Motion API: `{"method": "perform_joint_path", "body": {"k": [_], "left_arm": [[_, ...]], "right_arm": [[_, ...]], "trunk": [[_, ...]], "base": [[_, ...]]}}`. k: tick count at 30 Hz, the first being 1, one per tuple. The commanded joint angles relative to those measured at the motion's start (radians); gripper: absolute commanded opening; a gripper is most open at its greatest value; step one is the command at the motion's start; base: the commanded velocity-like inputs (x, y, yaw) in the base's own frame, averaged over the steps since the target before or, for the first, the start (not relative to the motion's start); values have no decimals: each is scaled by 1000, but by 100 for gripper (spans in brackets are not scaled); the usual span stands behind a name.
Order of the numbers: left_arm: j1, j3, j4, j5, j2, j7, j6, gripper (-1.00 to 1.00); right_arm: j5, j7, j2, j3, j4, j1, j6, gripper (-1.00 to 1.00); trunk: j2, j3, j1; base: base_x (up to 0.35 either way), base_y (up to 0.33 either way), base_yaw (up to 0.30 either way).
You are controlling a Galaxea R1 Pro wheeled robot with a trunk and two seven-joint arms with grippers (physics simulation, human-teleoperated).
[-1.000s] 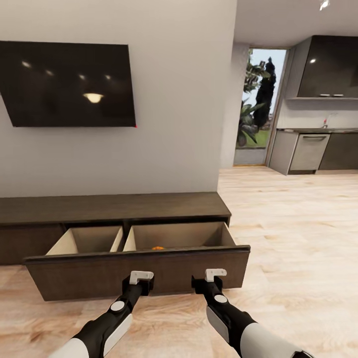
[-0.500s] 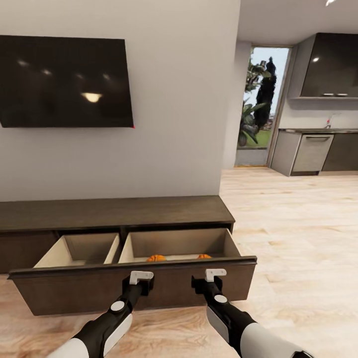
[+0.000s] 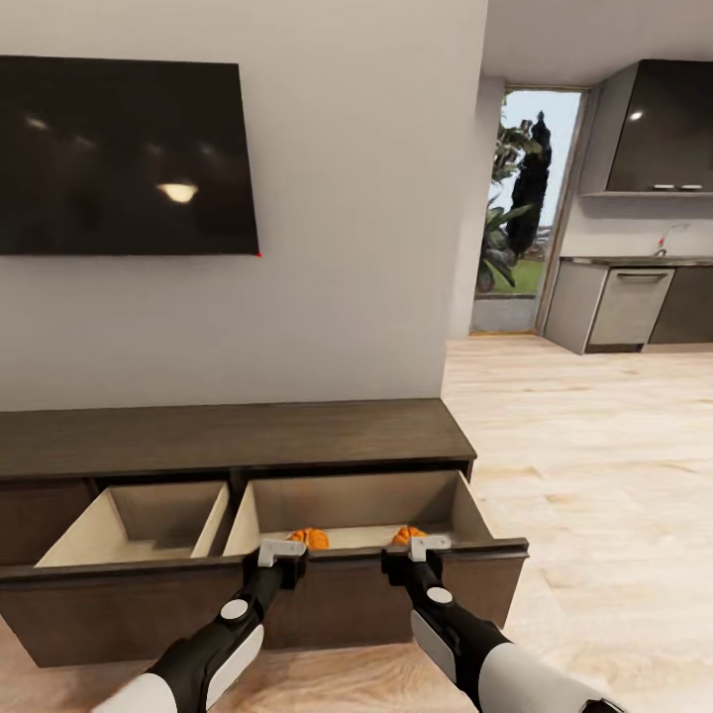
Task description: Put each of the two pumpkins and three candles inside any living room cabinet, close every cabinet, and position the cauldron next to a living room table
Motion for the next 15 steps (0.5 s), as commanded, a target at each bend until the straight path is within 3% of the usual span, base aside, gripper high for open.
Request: {"method": "perform_joint_path", "body": {"k": [1,5,15], "left_arm": [[-1,-9,-1,8,1,8,-4,100],[-1,-9,-1,8,1,7,-4,100],[-1,-9,-1,7,1,7,-4,100]], "right_arm": [[-10,-5,0,8,1,-1,-5,100],[-10,-5,0,8,1,-1,-5,100],[-10,-5,0,8,1,-1,-5,100]], "trunk": [[0,-1,0],[0,-1,0],[0,-1,0]], "base": [[328,0,0],[279,0,0],[81,3,0]]}}
